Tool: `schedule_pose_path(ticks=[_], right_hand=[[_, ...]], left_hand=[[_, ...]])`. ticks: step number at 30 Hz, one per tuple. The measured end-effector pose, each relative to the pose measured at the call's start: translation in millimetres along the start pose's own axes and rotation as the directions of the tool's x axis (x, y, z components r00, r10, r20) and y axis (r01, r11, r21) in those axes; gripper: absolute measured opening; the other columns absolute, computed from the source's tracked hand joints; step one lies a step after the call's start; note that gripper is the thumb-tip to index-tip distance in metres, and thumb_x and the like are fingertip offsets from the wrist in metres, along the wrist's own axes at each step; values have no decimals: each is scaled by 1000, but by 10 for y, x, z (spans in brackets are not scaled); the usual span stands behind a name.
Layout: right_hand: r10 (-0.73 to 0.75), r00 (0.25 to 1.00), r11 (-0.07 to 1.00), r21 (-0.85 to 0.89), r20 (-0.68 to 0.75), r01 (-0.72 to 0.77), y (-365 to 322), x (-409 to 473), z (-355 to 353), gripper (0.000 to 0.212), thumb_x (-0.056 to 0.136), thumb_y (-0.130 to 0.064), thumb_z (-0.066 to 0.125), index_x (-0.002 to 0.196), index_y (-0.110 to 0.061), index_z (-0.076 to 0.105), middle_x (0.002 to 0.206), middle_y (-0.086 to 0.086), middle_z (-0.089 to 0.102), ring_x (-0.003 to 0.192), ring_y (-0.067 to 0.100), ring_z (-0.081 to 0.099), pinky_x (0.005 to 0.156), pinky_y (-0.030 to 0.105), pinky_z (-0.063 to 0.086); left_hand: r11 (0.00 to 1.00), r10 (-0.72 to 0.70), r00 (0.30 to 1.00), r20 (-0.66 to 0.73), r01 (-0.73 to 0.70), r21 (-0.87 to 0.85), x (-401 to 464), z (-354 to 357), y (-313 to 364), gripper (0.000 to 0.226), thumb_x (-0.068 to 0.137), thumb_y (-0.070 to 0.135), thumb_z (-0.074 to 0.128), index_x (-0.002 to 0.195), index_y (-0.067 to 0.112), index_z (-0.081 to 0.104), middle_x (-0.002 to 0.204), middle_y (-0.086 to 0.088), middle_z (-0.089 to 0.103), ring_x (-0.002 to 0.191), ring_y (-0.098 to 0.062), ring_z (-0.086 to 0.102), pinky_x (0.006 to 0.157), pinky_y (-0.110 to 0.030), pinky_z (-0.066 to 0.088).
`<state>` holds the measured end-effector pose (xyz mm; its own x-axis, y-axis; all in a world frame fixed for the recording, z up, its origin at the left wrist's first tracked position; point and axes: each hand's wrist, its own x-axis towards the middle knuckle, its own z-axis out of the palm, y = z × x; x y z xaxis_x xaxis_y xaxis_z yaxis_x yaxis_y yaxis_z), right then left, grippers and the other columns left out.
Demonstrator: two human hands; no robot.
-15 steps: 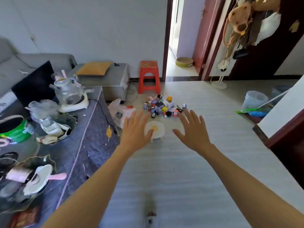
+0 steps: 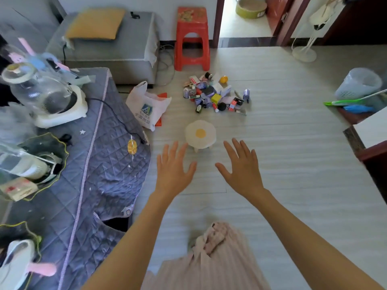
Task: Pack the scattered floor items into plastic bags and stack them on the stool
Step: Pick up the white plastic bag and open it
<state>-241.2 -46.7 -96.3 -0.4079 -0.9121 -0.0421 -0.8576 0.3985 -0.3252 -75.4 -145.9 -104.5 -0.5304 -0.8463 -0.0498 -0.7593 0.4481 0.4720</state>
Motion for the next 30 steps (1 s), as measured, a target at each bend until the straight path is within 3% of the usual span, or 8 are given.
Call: schedule_pose_path(ticks=[5, 10, 16, 24, 27, 30], right_hand=[[-5, 999, 1000, 28, 54, 4, 31, 784, 51, 68, 91, -52, 41, 147, -20, 22, 156, 8, 17, 145, 27, 8, 115, 49, 6], [-36, 998, 999, 35, 55, 34, 87, 1784, 15, 66, 90, -51, 43, 146, -19, 26, 155, 10, 21, 144, 29, 12, 115, 50, 8], [-67, 991, 998, -1, 117, 68, 67, 2998, -61, 65, 92, -50, 41, 147, -24, 19, 157, 4, 12, 146, 22, 4, 116, 47, 2], [-114, 981, 992, -37, 159, 121, -320, 4418, 78, 66, 91, -54, 39, 147, -23, 21, 157, 5, 15, 145, 23, 8, 115, 49, 6], [-105, 984, 993, -37, 143, 111, -529, 4944, 214, 70, 87, -61, 31, 146, -22, 26, 155, 6, 21, 145, 24, 12, 115, 50, 9], [-30, 991, 999, -40, 128, 36, -798, 5487, 303, 65, 90, -53, 43, 144, -20, 29, 154, 7, 24, 144, 26, 17, 114, 51, 12]], left_hand=[[994, -60, 998, -9, 59, -92, 721, -8, -15, 60, 91, 43, 46, 144, 23, 25, 155, -5, 16, 143, -27, 3, 114, -49, 7], [990, -113, 994, -6, 112, -80, 1631, -33, -150, 60, 91, 43, 46, 143, 21, 28, 155, -7, 16, 143, -29, 3, 114, -50, 8], [992, -107, 993, -50, 104, -70, 2791, -290, -237, 58, 91, 42, 49, 142, 21, 30, 154, -8, 17, 143, -30, 4, 113, -48, 6], [990, -141, 987, -82, 140, -21, 4166, -699, -873, 62, 84, 49, 42, 136, 15, 40, 149, -13, 30, 136, -40, 22, 107, -57, 25], [987, -156, 988, -6, 156, -48, 4657, -821, -1188, 64, 85, 49, 41, 140, 16, 35, 153, -11, 20, 141, -36, 11, 114, -52, 13], [995, -100, 995, -4, 99, -24, 5217, -1050, -1505, 61, 85, 47, 40, 138, 17, 36, 151, -12, 22, 140, -35, 12, 114, -50, 13]])
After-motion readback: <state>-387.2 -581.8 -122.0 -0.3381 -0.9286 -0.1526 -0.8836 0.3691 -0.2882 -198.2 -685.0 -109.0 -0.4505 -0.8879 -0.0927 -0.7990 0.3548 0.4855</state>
